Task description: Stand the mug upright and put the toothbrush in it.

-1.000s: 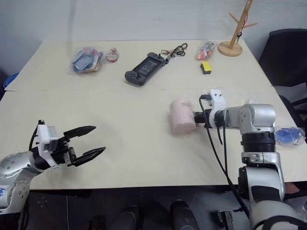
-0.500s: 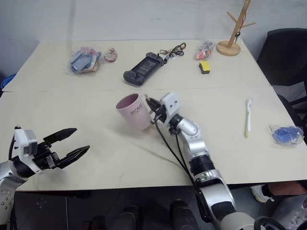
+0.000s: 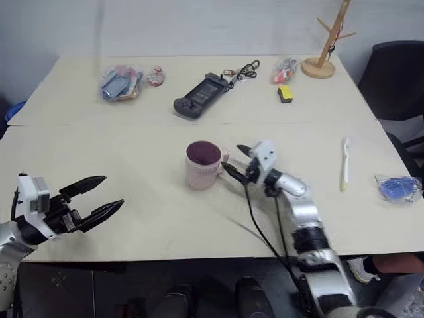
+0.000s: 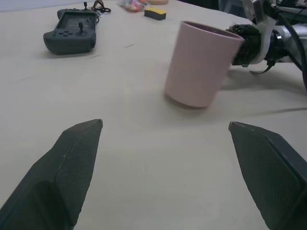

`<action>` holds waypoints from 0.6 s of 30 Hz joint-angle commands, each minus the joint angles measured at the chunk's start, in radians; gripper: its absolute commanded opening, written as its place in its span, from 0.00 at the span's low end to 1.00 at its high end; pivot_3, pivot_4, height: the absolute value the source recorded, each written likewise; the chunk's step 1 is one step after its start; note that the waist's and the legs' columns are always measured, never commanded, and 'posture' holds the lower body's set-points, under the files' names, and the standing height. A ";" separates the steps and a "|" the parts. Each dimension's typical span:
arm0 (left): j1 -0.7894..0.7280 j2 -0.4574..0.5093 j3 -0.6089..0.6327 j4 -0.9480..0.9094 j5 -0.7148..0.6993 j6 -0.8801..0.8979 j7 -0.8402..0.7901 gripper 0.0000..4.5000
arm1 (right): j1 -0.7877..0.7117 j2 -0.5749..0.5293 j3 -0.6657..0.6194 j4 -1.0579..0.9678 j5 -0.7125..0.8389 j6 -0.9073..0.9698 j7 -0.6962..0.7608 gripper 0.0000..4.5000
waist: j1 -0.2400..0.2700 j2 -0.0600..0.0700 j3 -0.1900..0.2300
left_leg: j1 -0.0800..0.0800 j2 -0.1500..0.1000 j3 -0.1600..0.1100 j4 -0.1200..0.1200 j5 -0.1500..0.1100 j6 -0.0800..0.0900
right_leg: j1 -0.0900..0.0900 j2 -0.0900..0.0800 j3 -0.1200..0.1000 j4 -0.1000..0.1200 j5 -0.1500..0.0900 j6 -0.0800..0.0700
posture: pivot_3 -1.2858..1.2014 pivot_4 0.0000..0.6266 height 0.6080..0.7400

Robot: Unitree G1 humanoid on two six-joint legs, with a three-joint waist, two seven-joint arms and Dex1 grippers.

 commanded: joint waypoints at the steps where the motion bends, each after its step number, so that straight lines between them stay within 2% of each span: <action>1: -0.017 0.029 -0.004 -0.003 0.000 -0.005 -0.025 1.00 | 0.146 -0.126 -0.116 -0.200 0.100 0.079 0.071 0.99 | 0.012 0.000 0.000 | 0.000 0.000 0.000 0.000 0.000 0.000 | 0.000 0.000 0.000 -0.001 0.000 0.000 | 0.52 0.24 1.00; 4: -0.031 0.036 -0.013 0.013 0.001 -0.006 -0.035 1.00 | 0.277 -0.204 -0.221 -0.288 0.162 0.079 0.096 0.99 | 0.015 0.000 0.000 | 0.000 0.000 0.001 0.000 -0.001 0.001 | 0.001 0.000 0.001 -0.002 0.000 0.000 | 0.52 0.24 1.00; 6: -0.049 0.045 -0.028 0.016 0.002 -0.003 -0.043 1.00 | 0.425 -0.262 -0.346 -0.326 0.187 0.018 0.143 0.99 | 0.016 0.000 0.000 | 0.002 0.000 0.001 0.000 -0.001 0.002 | 0.002 0.000 0.001 -0.002 0.000 0.000 | 0.52 0.24 1.00; 9: -0.080 0.052 -0.053 0.012 -0.006 0.009 -0.053 1.00 | 0.642 -0.282 -0.544 -0.315 0.190 -0.077 0.140 0.99 | 0.027 0.000 0.000 | 0.003 0.000 0.001 0.000 -0.001 0.002 | 0.003 0.000 0.001 -0.002 0.000 0.000 | 0.52 0.24 1.00; 11: -0.097 0.054 -0.067 0.014 -0.005 0.013 -0.058 1.00 | 0.747 -0.271 -0.629 -0.304 0.188 -0.110 0.123 0.99 | 0.031 0.000 0.000 | 0.003 0.000 0.001 0.000 -0.002 0.004 | 0.004 0.001 0.001 -0.003 0.000 0.000 | 0.52 0.24 1.00; 15: -0.133 0.059 -0.099 0.021 -0.003 0.017 -0.075 1.00 | 0.864 -0.222 -0.700 -0.320 0.198 -0.121 0.068 0.99 | 0.023 0.000 0.000 | 0.007 0.001 0.005 0.000 -0.005 0.008 | 0.005 0.001 0.004 -0.002 0.000 0.000 | 0.52 0.24 1.00; 18: -0.167 0.061 -0.125 0.017 -0.009 0.029 -0.089 1.00 | 0.841 -0.218 -0.690 -0.367 0.200 -0.063 -0.008 0.99 | 0.010 0.001 0.000 | 0.007 0.001 0.004 -0.001 -0.004 0.008 | 0.005 0.002 0.004 -0.001 0.000 0.000 | 0.52 0.24 1.00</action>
